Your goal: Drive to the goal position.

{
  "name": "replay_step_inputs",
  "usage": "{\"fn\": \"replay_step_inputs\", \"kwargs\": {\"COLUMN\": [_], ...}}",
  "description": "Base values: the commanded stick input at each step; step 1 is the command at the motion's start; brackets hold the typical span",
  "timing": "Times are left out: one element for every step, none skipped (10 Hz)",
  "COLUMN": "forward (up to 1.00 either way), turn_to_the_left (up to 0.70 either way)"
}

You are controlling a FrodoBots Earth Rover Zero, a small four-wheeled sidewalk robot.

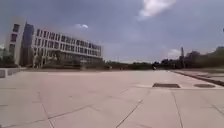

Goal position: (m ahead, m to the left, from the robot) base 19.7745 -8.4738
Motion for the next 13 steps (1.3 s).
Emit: {"fn": "replay_step_inputs", "kwargs": {"forward": [0.7, 0.7, 0.7, 0.7, 0.7, 0.7, 0.7, 0.7, 0.7, 0.7, 0.7, 0.7, 0.7], "turn_to_the_left": [0.0, 0.0, 0.0, 0.0, 0.0, 0.0, 0.0, 0.0, 0.0, 0.0, 0.0, 0.0, 0.0]}}
